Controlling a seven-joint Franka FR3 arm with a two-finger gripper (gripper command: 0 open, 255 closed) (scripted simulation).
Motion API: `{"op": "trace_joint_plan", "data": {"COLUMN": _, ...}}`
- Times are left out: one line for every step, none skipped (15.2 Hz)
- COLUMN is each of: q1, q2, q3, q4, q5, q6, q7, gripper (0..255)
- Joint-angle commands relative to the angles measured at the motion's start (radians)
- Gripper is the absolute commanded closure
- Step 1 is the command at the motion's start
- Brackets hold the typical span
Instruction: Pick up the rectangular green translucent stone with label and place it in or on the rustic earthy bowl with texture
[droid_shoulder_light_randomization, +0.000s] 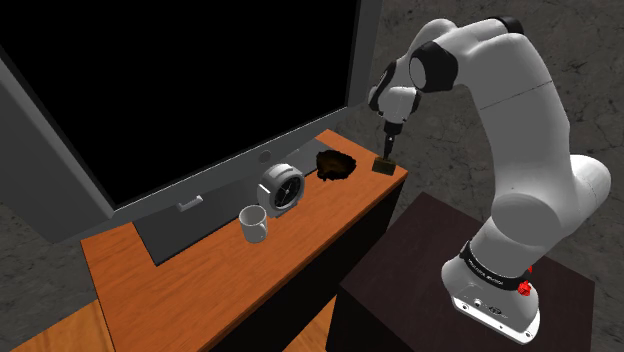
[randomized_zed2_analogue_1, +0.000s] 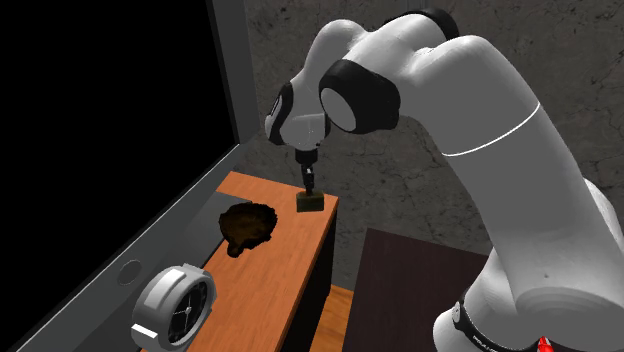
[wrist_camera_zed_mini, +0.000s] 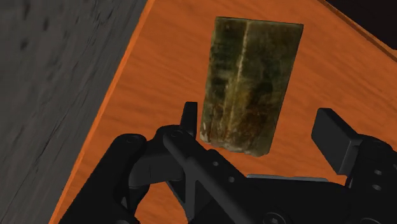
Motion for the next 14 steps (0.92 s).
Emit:
{"op": "trace_joint_plan", "data": {"q1": 0.007, "q2": 0.101, "q3": -0.011, "q4": 0.197, "q5": -0.064, "q6": -0.177, "q7": 0.131, "gripper": 0}}
{"op": "trace_joint_plan", "data": {"q1": 0.001, "q2": 0.143, "q3": -0.01, "q4": 0.278, "q5": -0.081, "q6": -0.241, "q7": 0.17, "gripper": 0}}
{"op": "trace_joint_plan", "data": {"q1": 0.001, "q2": 0.148, "q3": -0.008, "q4": 0.273, "q5": -0.077, "q6": -0.232, "q7": 0.168, "gripper": 0}}
{"op": "trace_joint_plan", "data": {"q1": 0.001, "q2": 0.154, "q3": -0.005, "q4": 0.268, "q5": -0.074, "q6": -0.222, "q7": 0.166, "gripper": 0}}
{"op": "trace_joint_plan", "data": {"q1": 0.001, "q2": 0.159, "q3": -0.003, "q4": 0.263, "q5": -0.071, "q6": -0.212, "q7": 0.164, "gripper": 0}}
{"op": "trace_joint_plan", "data": {"q1": 0.001, "q2": 0.165, "q3": 0.0, "q4": 0.259, "q5": -0.068, "q6": -0.203, "q7": 0.162, "gripper": 0}}
{"op": "trace_joint_plan", "data": {"q1": 0.001, "q2": 0.17, "q3": 0.003, "q4": 0.255, "q5": -0.064, "q6": -0.193, "q7": 0.16, "gripper": 0}}
{"op": "trace_joint_plan", "data": {"q1": 0.001, "q2": 0.177, "q3": 0.006, "q4": 0.252, "q5": -0.061, "q6": -0.184, "q7": 0.158, "gripper": 0}}
{"op": "trace_joint_plan", "data": {"q1": 0.001, "q2": 0.183, "q3": 0.009, "q4": 0.248, "q5": -0.058, "q6": -0.175, "q7": 0.156, "gripper": 0}}
{"op": "trace_joint_plan", "data": {"q1": 0.001, "q2": 0.186, "q3": 0.01, "q4": 0.246, "q5": -0.056, "q6": -0.169, "q7": 0.155, "gripper": 0}}
{"op": "trace_joint_plan", "data": {"q1": 0.001, "q2": 0.186, "q3": 0.01, "q4": 0.246, "q5": -0.056, "q6": -0.169, "q7": 0.155, "gripper": 0}}
{"op": "trace_joint_plan", "data": {"q1": 0.001, "q2": 0.186, "q3": 0.01, "q4": 0.246, "q5": -0.056, "q6": -0.169, "q7": 0.155, "gripper": 0}}
{"op": "trace_joint_plan", "data": {"q1": 0.001, "q2": 0.186, "q3": 0.01, "q4": 0.246, "q5": -0.056, "q6": -0.169, "q7": 0.155, "gripper": 0}}
{"op": "trace_joint_plan", "data": {"q1": 0.001, "q2": 0.186, "q3": 0.01, "q4": 0.246, "q5": -0.056, "q6": -0.169, "q7": 0.155, "gripper": 0}}
